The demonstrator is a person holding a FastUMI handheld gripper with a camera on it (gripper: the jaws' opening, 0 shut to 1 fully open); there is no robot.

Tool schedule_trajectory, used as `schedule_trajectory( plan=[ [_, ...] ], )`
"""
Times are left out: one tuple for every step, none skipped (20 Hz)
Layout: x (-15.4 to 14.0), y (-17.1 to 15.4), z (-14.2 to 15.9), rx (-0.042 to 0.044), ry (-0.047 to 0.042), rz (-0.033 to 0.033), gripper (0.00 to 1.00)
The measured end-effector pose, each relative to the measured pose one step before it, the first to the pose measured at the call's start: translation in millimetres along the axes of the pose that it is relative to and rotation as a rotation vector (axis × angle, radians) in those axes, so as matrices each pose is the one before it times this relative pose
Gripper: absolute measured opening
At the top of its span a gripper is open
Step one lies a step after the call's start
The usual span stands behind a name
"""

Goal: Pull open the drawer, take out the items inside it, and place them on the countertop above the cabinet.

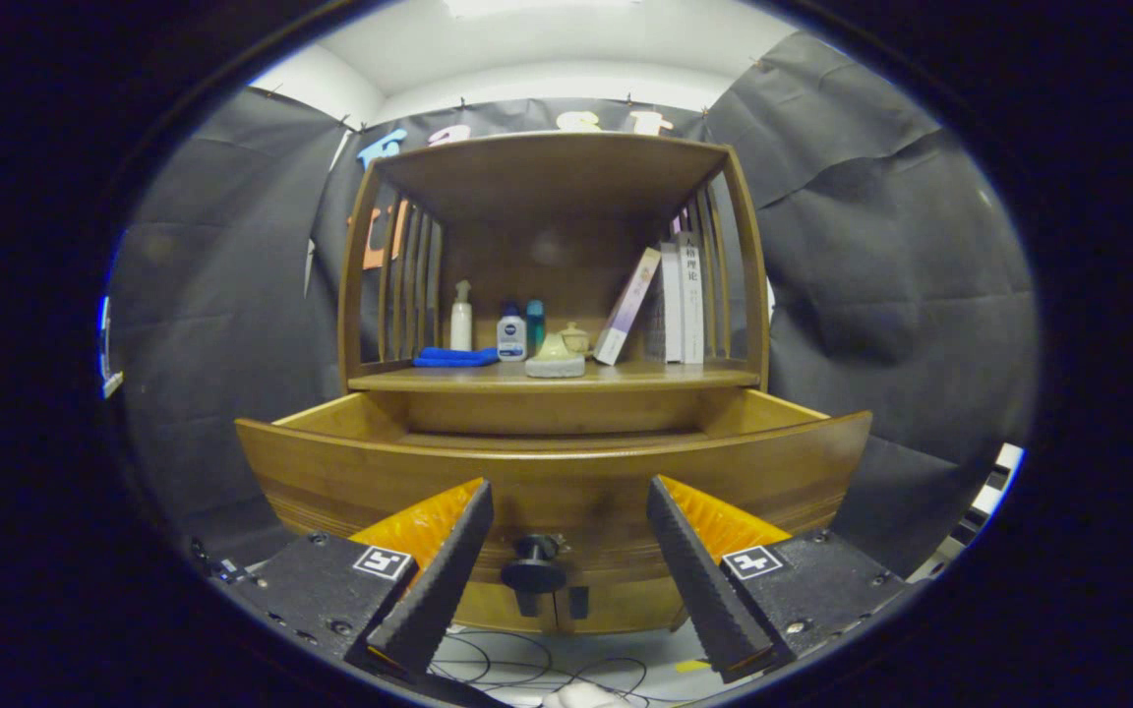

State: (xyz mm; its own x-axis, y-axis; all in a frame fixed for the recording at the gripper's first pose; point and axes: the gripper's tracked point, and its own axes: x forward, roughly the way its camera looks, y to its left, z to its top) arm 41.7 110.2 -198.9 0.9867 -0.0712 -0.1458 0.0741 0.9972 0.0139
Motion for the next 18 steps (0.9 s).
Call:
schedule_trajectory(
  plan=[
    [3.09, 0.35, -0.91, 0.00564, 0.00231, -0.00157, 1.0],
    [5.17, 1.38, -0.56, 0.00392, 0.0038, -0.00143, 1.0],
    [4.83, -0.85, -1.75, -0.00106, 0.00674, -0.00814, 1.0],
    [3.52, 0.2, -2.82, -0.00203, 0.0129, 0.00018, 1.0],
    [0.44, 6.88, 1.62, 0.01859, -0.00487, 0.02221, 1.0],
    [-1.0, 1.65, 0.28, 0.01194, -0.01095, 0.00274, 0.99],
    [2.44, 1.15, -0.63, -0.00297, -0.00502, 0.00081, 0.98],
    [1.1, 0.23, 0.85, -0.00487, -0.00619, 0.00077, 0.98],
    [-0.72, 0.16, -0.64, 0.00181, 0.0055, 0.00568, 0.98],
    [-0.86, 0.68, 0.09, 0.0138, 0.00124, 0.00299, 0.98],
    [-0.29, 0.72, 1.13, 0.01363, 0.0033, 0.00182, 0.98],
    [2.16, 0.04, -0.05, 0.00029, 0.00447, -0.00013, 0.98],
    [1.6, -0.57, 0.51, -0.00228, 0.00623, -0.00021, 0.98],
    [2.78, 0.08, 1.07, 0.00663, 0.00443, 0.00274, 0.98],
    [3.66, 1.25, 1.8, 0.01464, 0.00421, 0.0036, 0.98],
    [3.79, 0.09, 1.26, 0.00928, -0.00061, 0.00056, 0.98],
    [4.67, 0.39, 2.51, 0.00895, 0.0028, 0.00058, 0.98],
    [2.91, 0.75, 2.2, 0.00592, -0.00549, -0.00011, 0.98]
  ],
)
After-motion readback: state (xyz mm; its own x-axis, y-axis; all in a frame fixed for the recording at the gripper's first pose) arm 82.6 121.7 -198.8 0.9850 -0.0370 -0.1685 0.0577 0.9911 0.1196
